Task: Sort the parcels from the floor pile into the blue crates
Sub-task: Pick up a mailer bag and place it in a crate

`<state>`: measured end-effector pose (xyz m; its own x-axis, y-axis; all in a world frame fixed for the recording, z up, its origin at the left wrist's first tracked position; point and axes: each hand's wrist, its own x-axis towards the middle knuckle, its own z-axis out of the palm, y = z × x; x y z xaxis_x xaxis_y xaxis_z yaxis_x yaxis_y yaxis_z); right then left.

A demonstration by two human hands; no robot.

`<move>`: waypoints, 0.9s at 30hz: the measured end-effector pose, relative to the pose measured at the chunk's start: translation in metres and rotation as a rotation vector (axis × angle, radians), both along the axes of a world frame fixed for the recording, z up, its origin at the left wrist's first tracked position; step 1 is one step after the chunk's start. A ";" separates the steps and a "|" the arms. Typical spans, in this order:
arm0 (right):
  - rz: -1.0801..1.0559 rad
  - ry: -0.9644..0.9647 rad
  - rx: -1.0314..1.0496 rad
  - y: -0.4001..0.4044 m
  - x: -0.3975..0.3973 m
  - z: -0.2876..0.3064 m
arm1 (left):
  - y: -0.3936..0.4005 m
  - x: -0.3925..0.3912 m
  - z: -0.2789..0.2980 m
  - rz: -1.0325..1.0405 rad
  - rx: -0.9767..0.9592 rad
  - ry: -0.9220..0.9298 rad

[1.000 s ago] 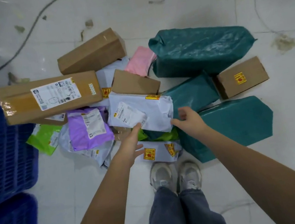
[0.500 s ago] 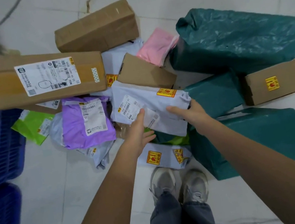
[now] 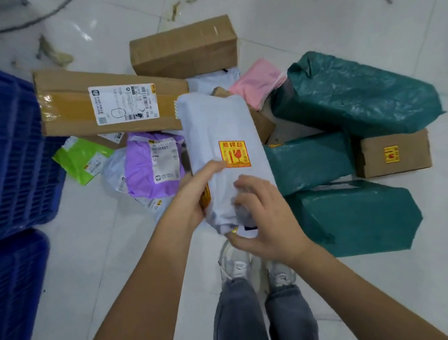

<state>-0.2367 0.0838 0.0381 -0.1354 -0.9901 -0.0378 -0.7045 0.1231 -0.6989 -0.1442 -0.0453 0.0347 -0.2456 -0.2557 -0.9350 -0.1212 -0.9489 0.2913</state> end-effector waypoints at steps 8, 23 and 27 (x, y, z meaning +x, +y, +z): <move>-0.721 -1.131 0.655 -0.028 -0.037 0.095 | 0.007 0.050 0.099 0.044 -0.042 0.108; 0.248 0.212 -0.129 -0.013 0.108 0.393 | 0.087 0.116 0.410 0.439 -0.704 -0.123; 0.304 -0.241 -0.014 -0.007 0.151 0.422 | 0.090 0.182 0.436 0.776 -0.572 -0.165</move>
<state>-0.0860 0.0765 0.4599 0.1751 -0.9844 -0.0189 -0.5231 -0.0768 -0.8488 0.0376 0.0446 0.4710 0.3051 -0.7167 -0.6271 0.3968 -0.5029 0.7678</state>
